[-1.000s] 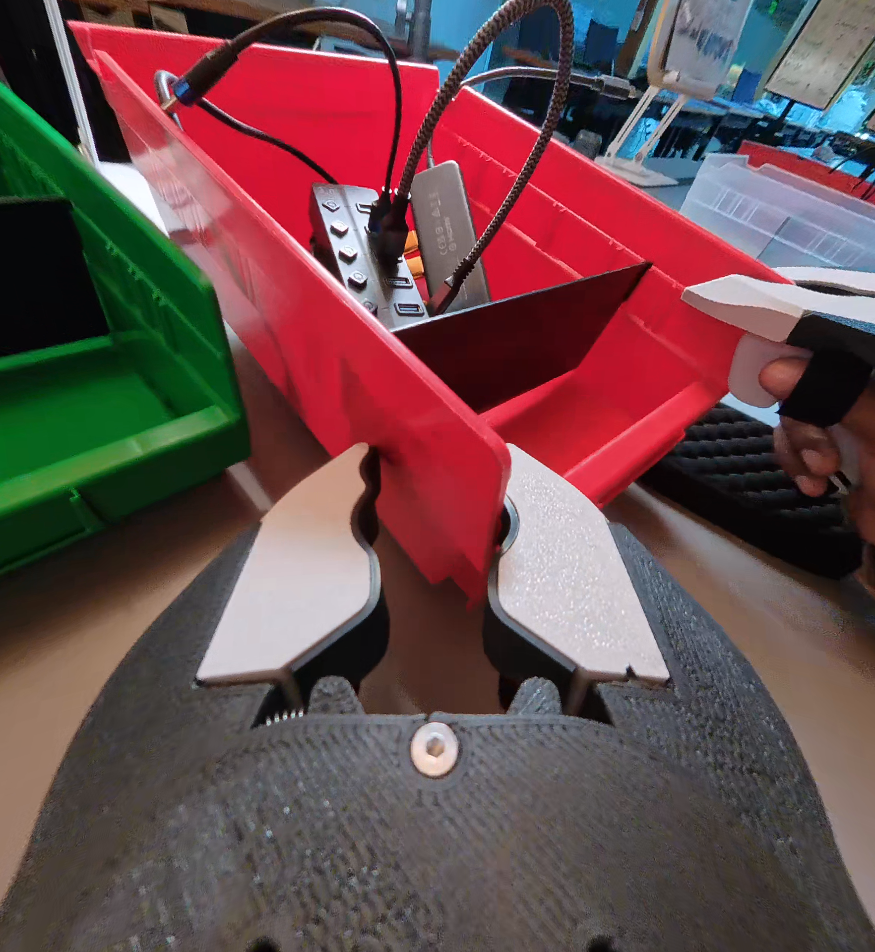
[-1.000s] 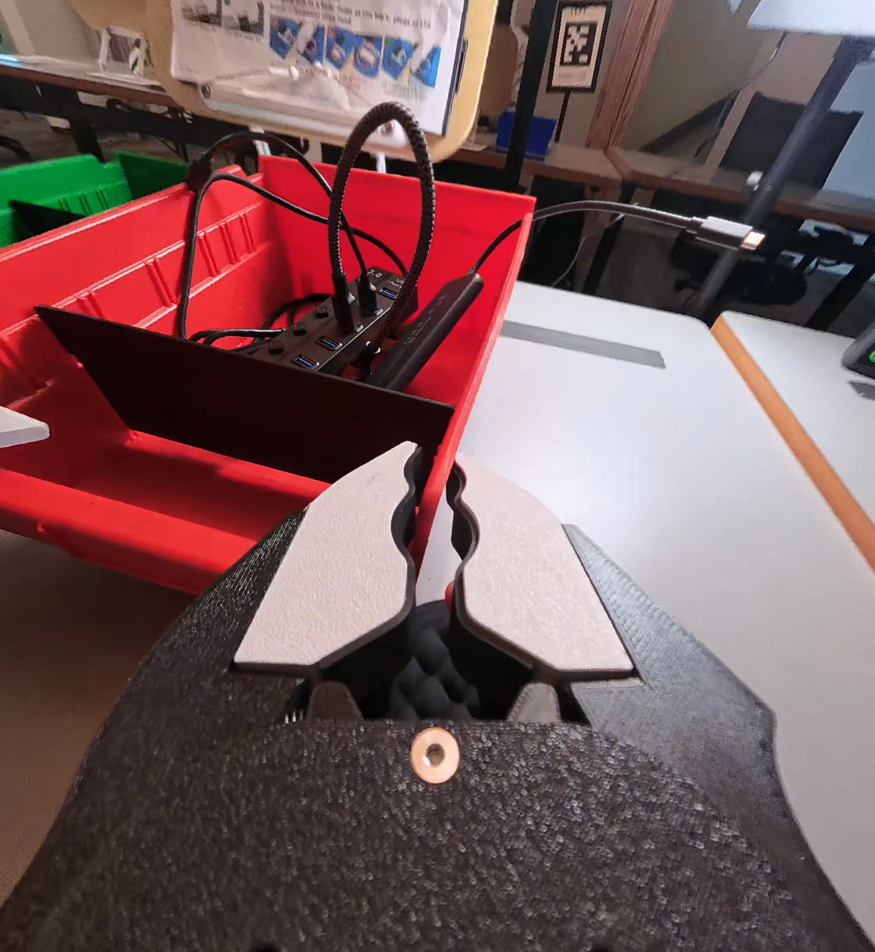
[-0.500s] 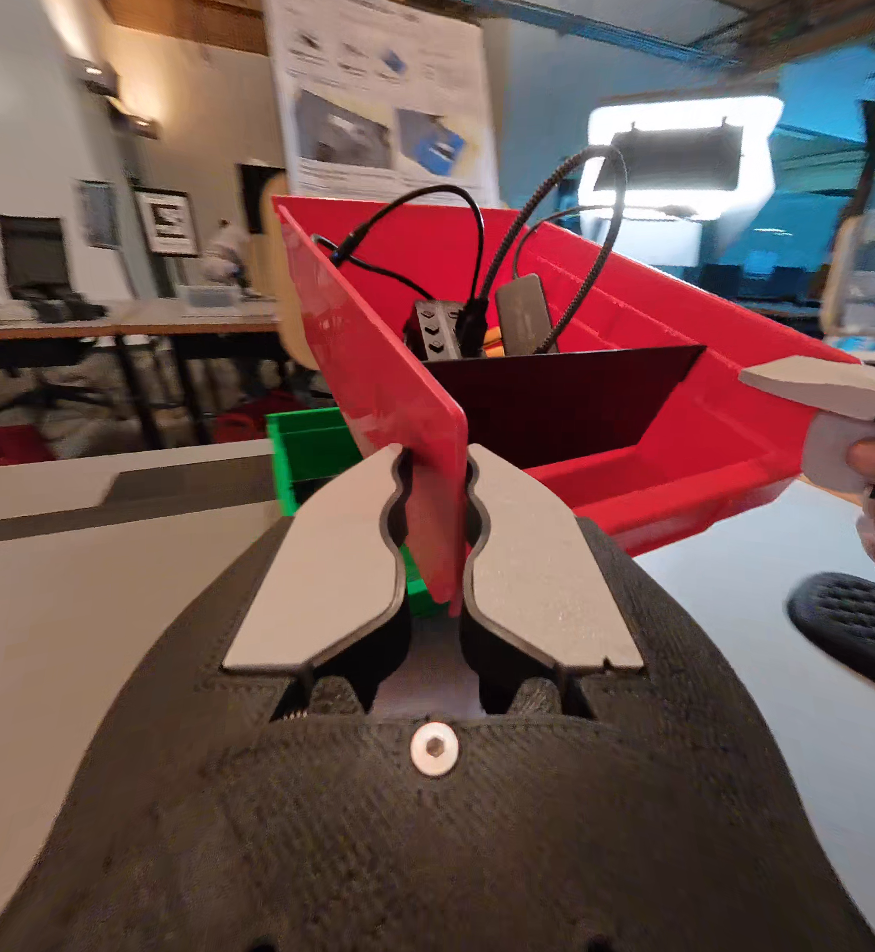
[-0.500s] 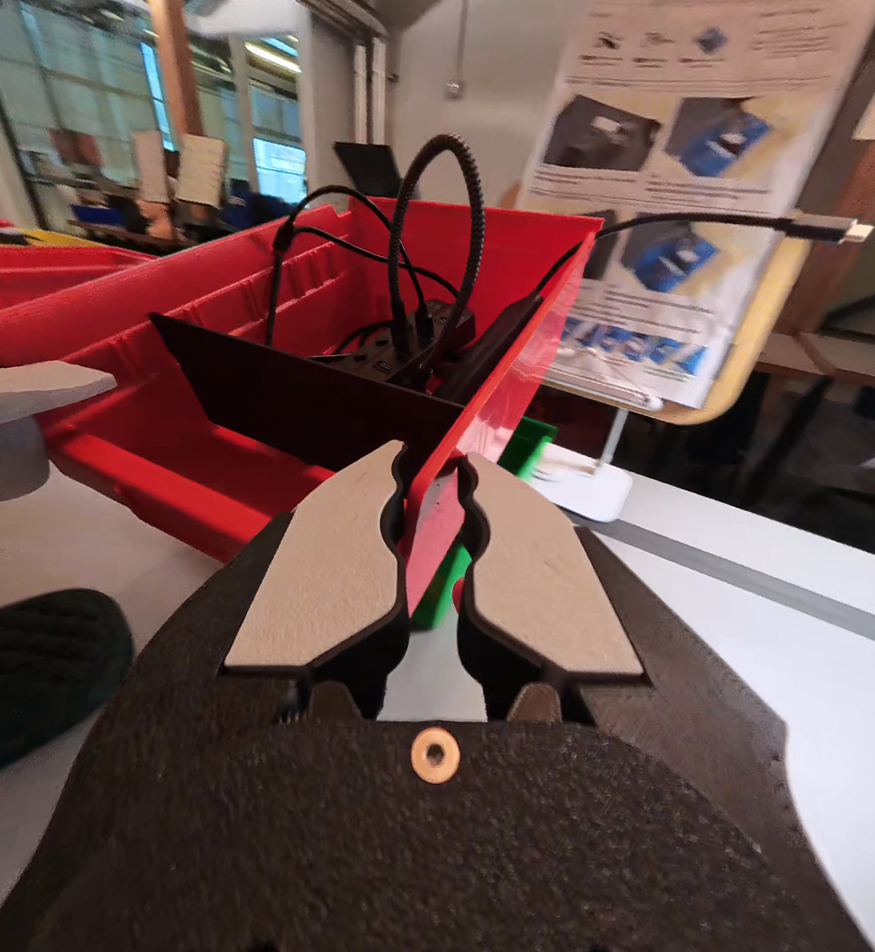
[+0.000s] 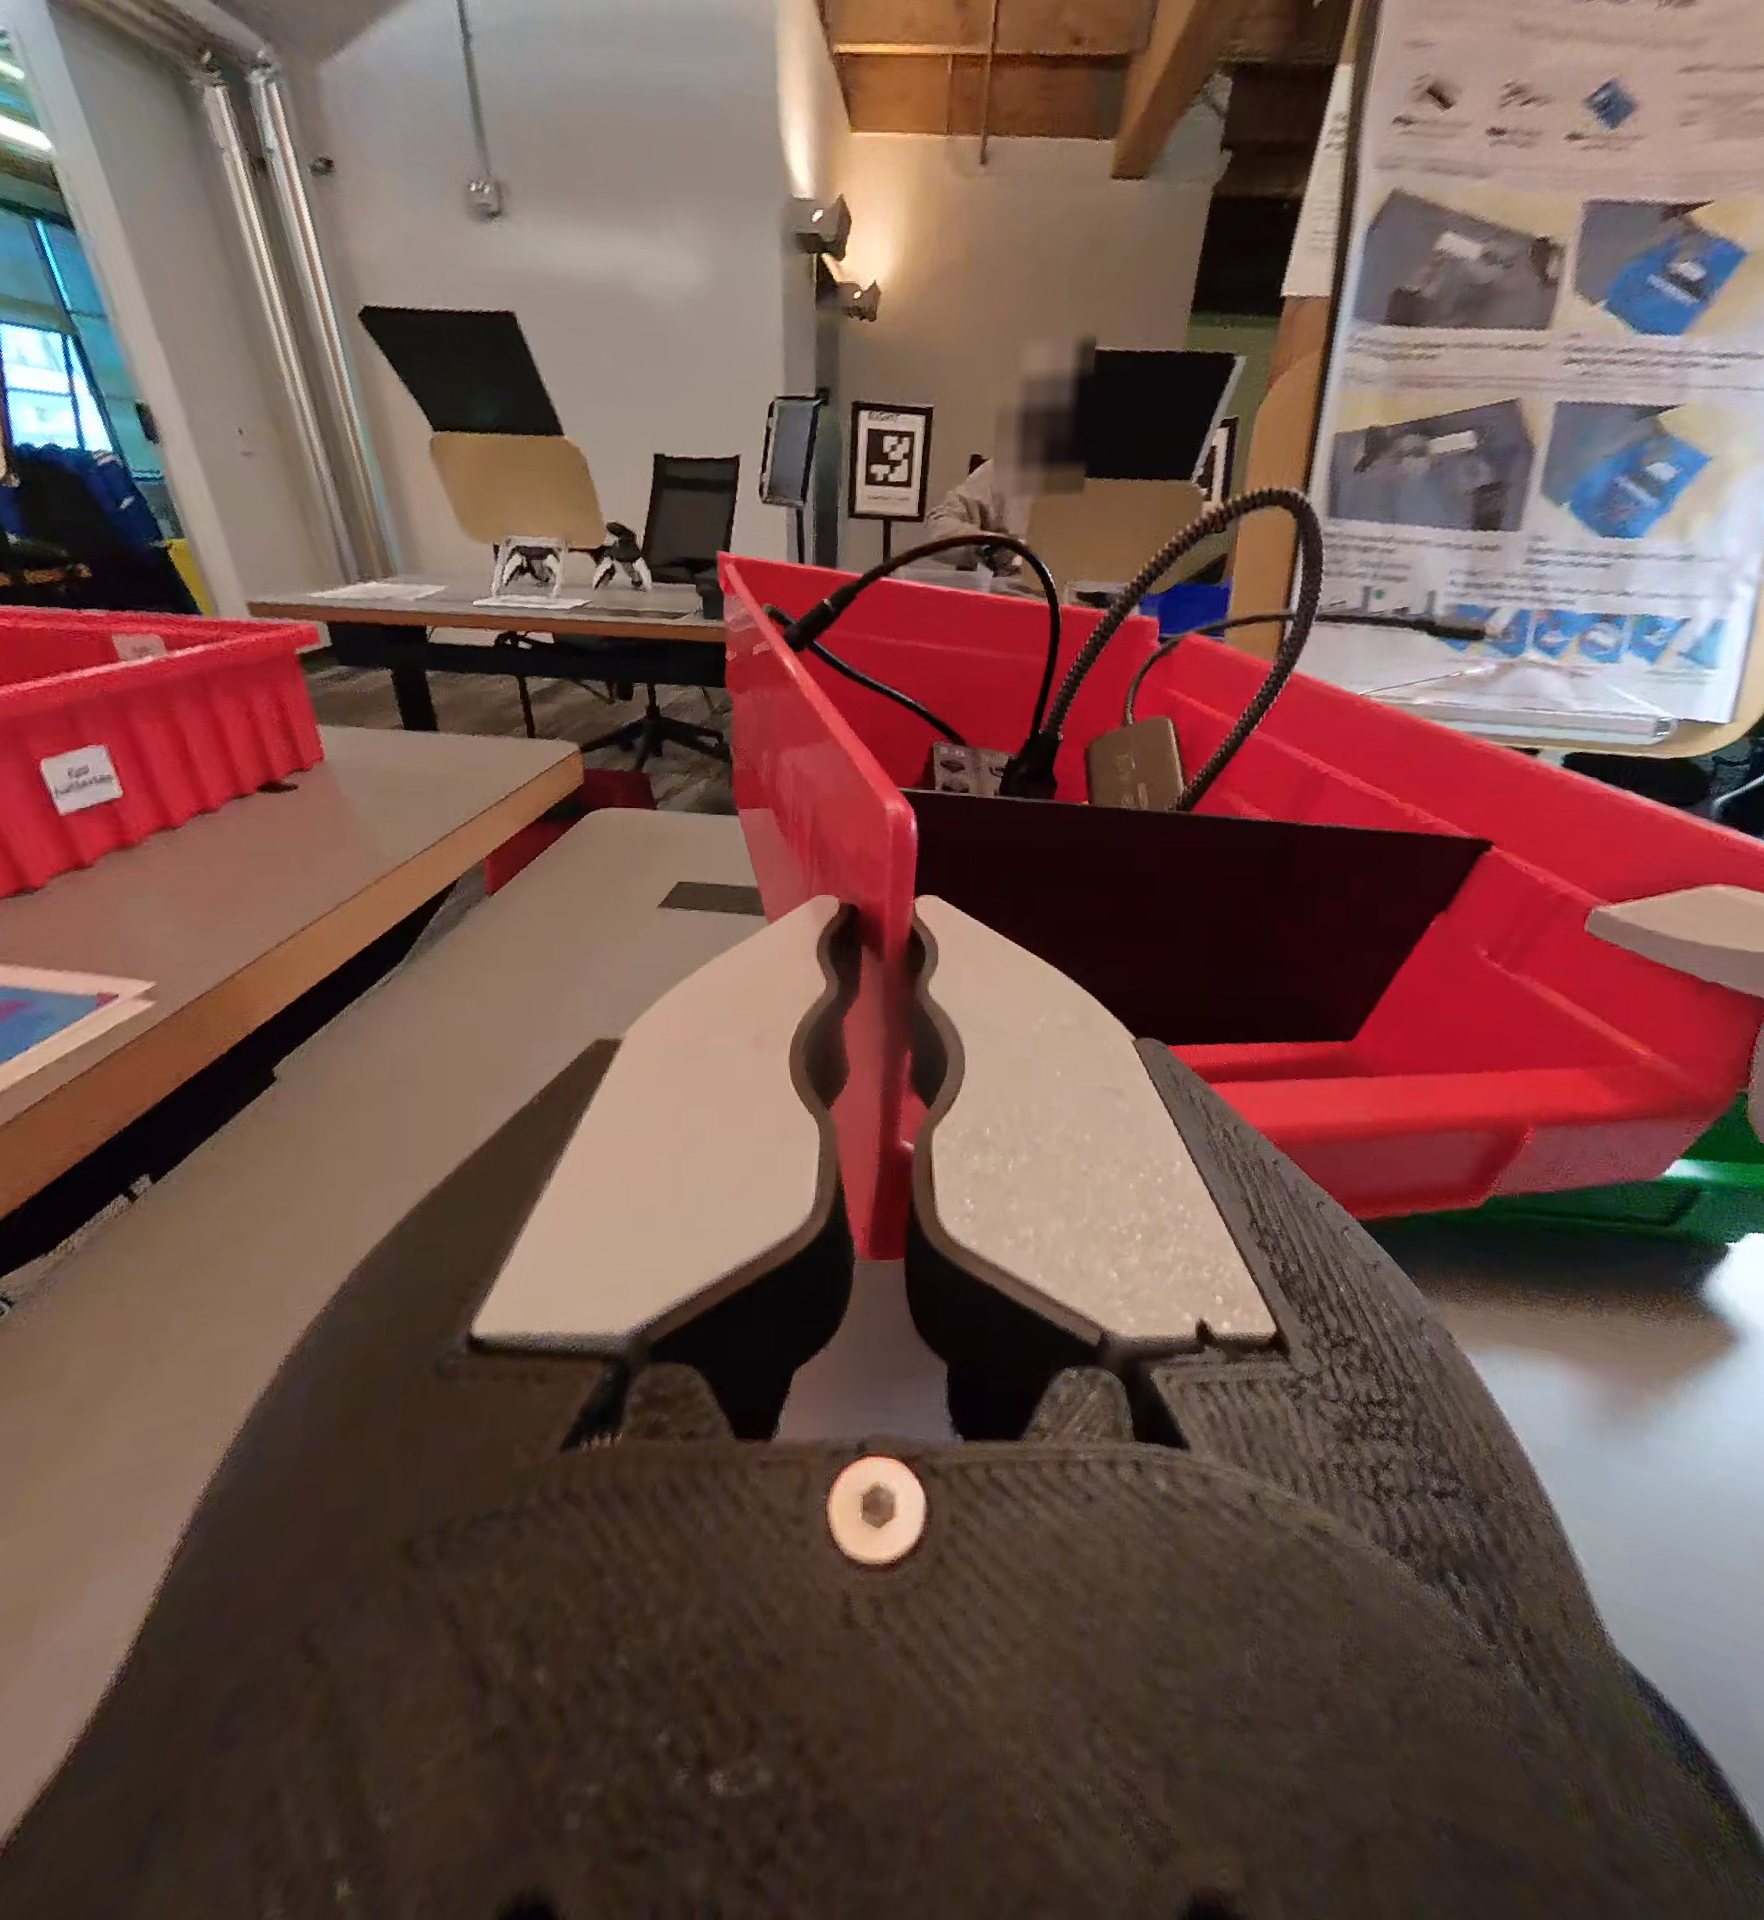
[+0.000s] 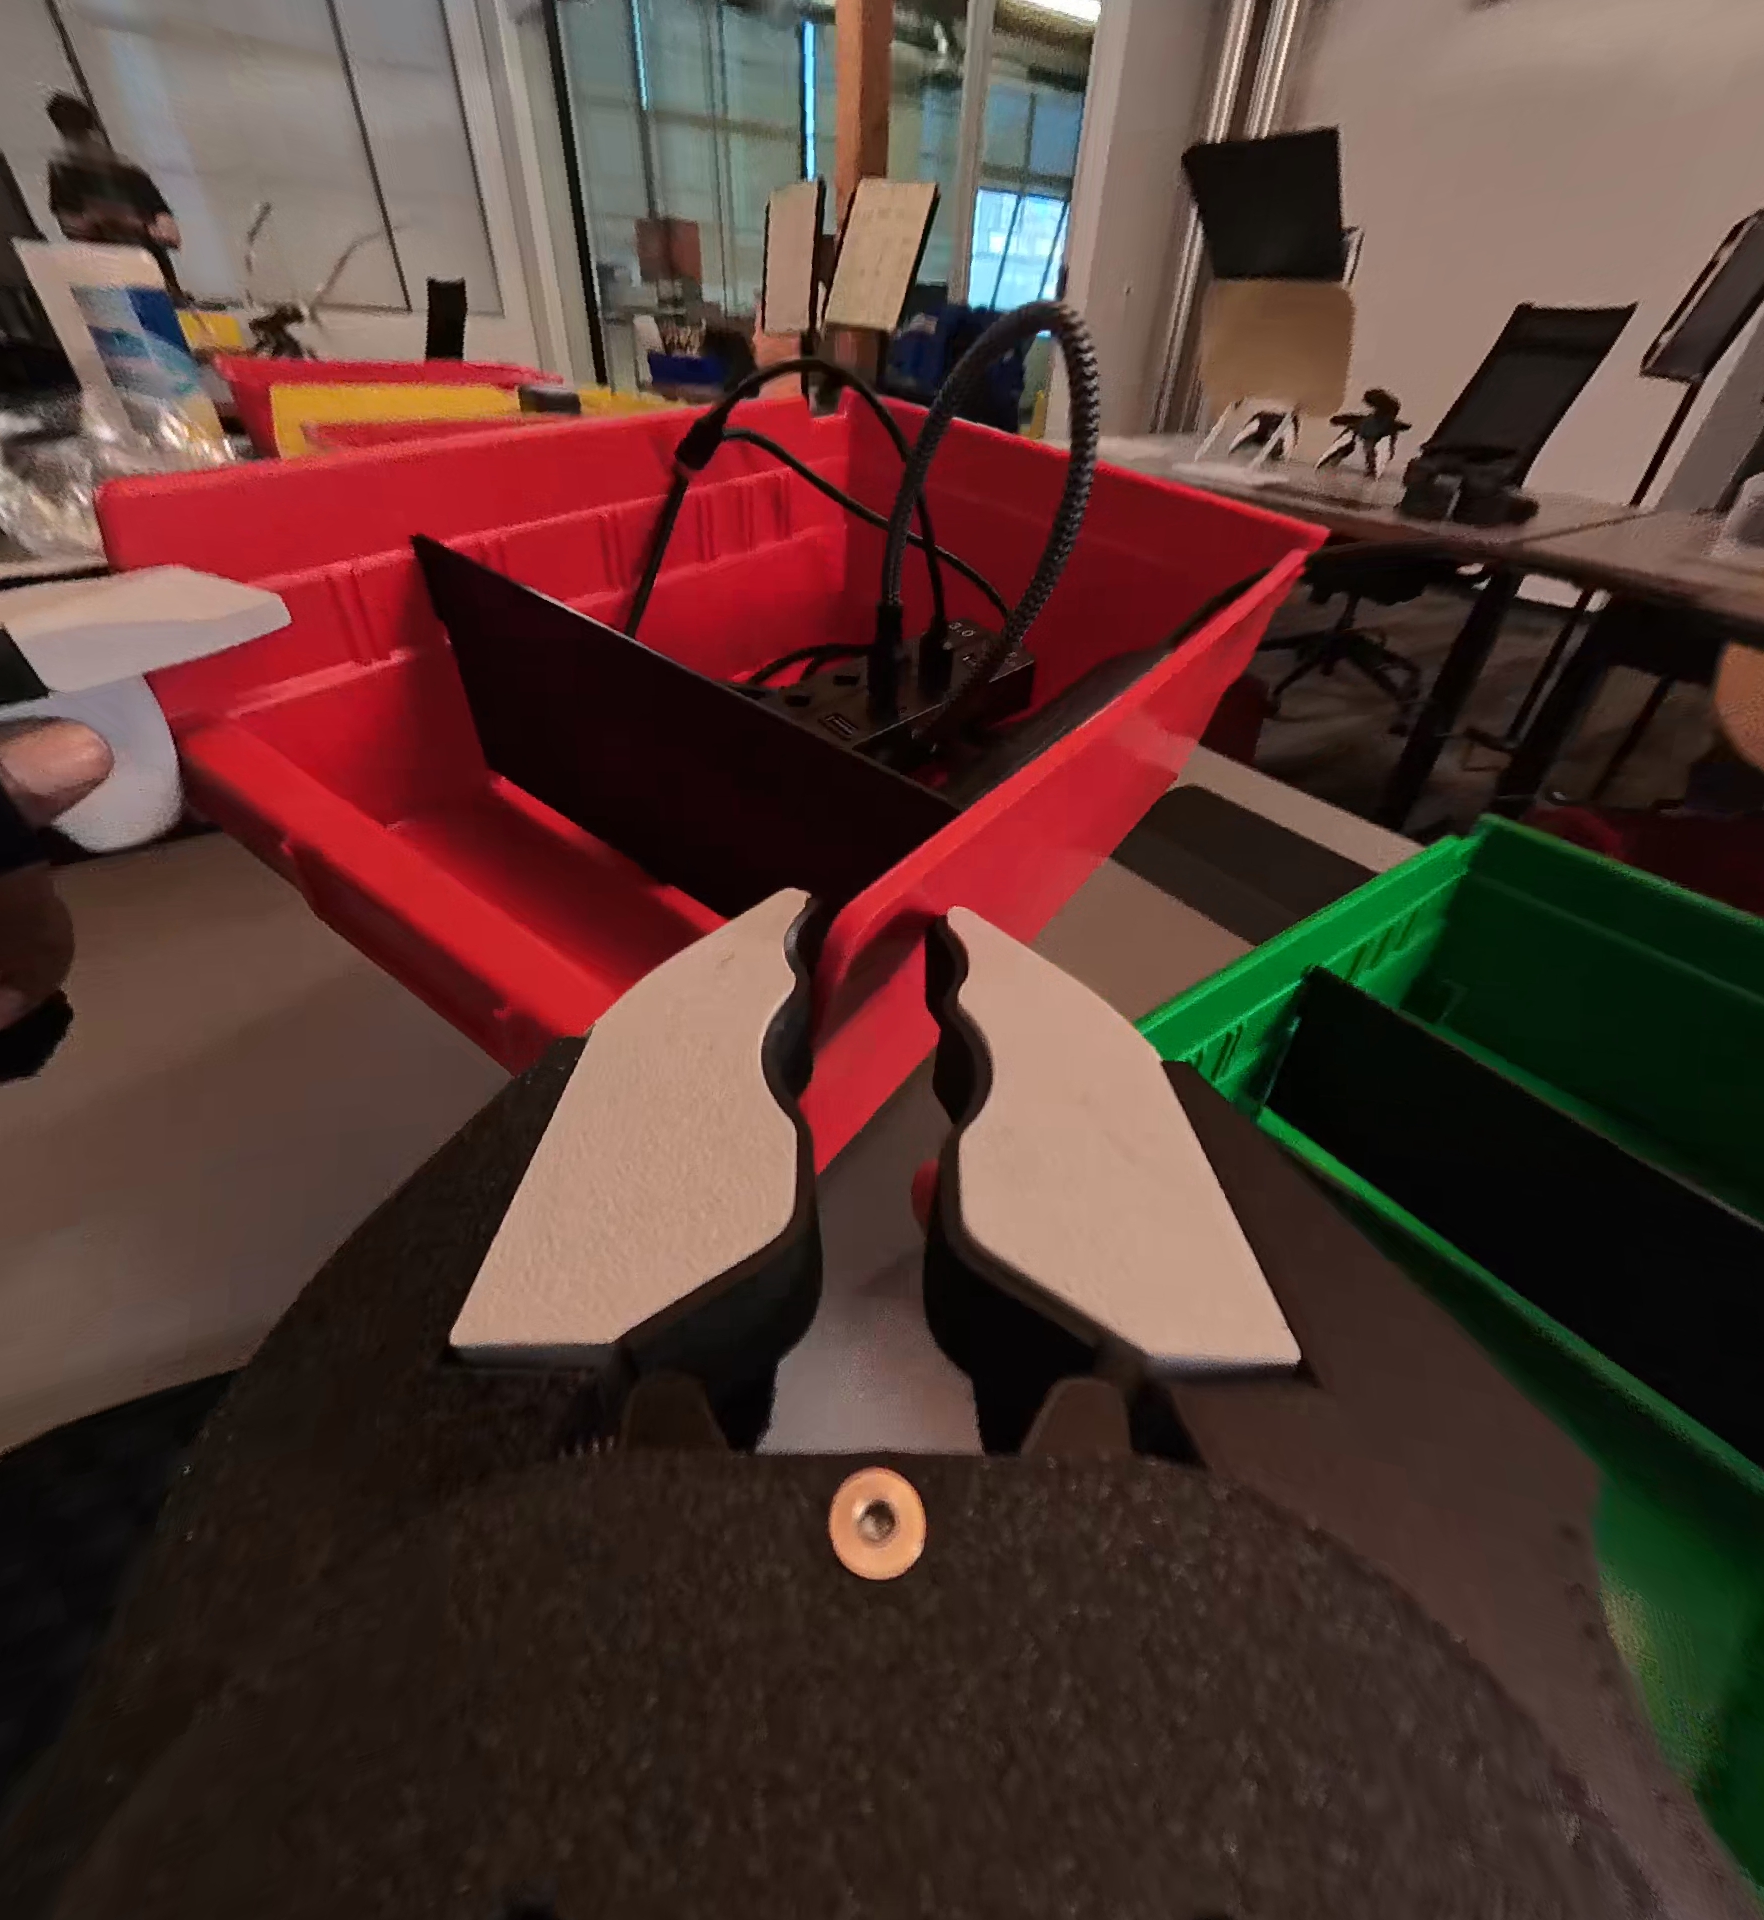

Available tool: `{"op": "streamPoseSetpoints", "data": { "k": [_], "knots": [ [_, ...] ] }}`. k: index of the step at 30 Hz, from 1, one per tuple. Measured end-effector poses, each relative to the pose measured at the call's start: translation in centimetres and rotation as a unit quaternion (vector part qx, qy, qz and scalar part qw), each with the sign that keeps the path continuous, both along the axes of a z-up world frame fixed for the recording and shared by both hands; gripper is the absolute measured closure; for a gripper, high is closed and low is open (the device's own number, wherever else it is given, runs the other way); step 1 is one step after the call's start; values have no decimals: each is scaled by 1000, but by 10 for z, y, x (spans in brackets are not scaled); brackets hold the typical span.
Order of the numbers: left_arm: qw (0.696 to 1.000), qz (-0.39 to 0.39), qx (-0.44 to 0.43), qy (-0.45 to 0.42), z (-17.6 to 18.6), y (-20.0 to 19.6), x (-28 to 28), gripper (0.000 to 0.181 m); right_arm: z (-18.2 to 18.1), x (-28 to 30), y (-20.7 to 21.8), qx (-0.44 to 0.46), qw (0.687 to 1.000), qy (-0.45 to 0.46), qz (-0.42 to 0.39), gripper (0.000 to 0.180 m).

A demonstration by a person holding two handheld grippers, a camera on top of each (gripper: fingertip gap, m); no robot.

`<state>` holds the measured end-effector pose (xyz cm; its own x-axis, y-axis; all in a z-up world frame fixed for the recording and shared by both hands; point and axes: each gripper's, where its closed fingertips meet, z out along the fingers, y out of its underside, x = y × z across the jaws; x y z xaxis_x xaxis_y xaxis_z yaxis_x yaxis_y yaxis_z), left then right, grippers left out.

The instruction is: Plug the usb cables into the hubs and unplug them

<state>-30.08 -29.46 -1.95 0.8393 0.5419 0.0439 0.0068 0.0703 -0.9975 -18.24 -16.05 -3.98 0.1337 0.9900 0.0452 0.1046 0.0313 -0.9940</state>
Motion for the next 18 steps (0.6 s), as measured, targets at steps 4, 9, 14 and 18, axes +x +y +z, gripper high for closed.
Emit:
{"op": "streamPoseSetpoints", "data": {
  "k": [4,9,14,18],
  "knots": [
    [1000,-2,-8,-15,-30,4,-20,174,-44,-16,0,1,999,-46,7,160],
    [997,4,-37,-60,-86,15,-39,175,-85,-25,4,25,996,-84,8,158],
    [992,-46,-88,-80,-101,33,-34,170,-96,-16,13,35,990,-132,42,150],
    [987,-105,-102,-63,-90,36,-25,148,-92,16,19,25,982,-163,94,133]
  ]
}}
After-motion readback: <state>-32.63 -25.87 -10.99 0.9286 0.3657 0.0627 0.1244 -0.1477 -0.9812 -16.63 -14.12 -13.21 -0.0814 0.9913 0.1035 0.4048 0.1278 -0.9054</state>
